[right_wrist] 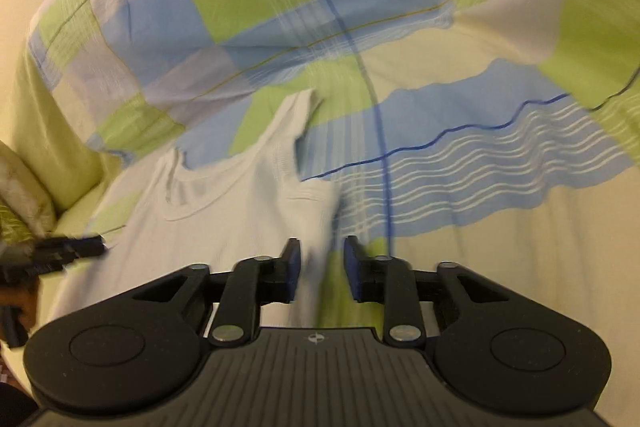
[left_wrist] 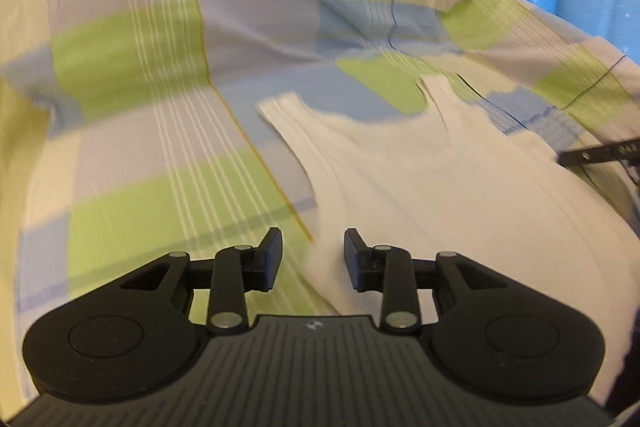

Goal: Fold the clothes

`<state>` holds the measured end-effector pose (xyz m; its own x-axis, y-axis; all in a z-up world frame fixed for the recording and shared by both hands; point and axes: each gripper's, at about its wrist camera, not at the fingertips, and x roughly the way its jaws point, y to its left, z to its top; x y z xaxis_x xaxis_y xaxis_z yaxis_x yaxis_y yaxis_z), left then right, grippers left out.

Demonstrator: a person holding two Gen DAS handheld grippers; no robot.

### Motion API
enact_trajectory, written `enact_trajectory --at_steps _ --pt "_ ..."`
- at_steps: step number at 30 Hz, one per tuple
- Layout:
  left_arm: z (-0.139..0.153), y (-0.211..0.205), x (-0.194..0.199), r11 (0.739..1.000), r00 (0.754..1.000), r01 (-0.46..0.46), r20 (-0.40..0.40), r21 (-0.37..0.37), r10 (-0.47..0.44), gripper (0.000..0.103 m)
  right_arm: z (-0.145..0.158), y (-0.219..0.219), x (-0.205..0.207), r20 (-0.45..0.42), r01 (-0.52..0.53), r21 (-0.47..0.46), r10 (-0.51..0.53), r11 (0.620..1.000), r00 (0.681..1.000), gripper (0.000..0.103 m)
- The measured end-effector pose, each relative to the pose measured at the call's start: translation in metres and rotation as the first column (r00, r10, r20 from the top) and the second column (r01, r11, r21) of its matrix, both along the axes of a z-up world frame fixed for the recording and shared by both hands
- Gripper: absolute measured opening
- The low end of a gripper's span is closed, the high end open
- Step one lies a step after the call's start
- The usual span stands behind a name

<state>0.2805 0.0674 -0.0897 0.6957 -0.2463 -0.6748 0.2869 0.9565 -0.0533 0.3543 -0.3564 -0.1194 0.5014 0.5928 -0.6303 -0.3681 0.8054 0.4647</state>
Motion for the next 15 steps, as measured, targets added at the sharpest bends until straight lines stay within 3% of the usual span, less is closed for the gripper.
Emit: enact_trajectory --at_steps 4,9,10,13,15 --pt "-0.002 -0.008 -0.008 0.999 1.0 -0.001 0.023 0.038 0.0 0.011 0.018 0.004 -0.006 0.085 0.062 -0.167 -0.048 0.984 0.995 0.002" --pt "-0.005 -0.003 -0.007 0.999 1.0 -0.021 0.019 0.041 0.02 0.011 0.011 -0.002 -0.016 0.076 0.083 -0.214 -0.068 0.973 0.995 0.001" --pt "-0.005 -0.002 -0.008 0.999 1.0 -0.023 0.017 0.034 0.023 0.012 0.012 -0.006 -0.018 0.073 0.098 -0.19 -0.085 0.977 0.994 0.004" --pt "0.001 0.003 -0.012 0.998 0.998 -0.056 0.003 0.037 0.056 0.022 0.018 -0.018 -0.025 0.069 0.151 -0.146 -0.143 0.978 0.987 0.029" --pt "0.006 0.007 -0.022 0.995 0.997 -0.073 0.004 0.064 0.073 0.025 0.022 -0.026 -0.036 0.068 0.165 -0.136 -0.157 0.977 0.985 0.03"
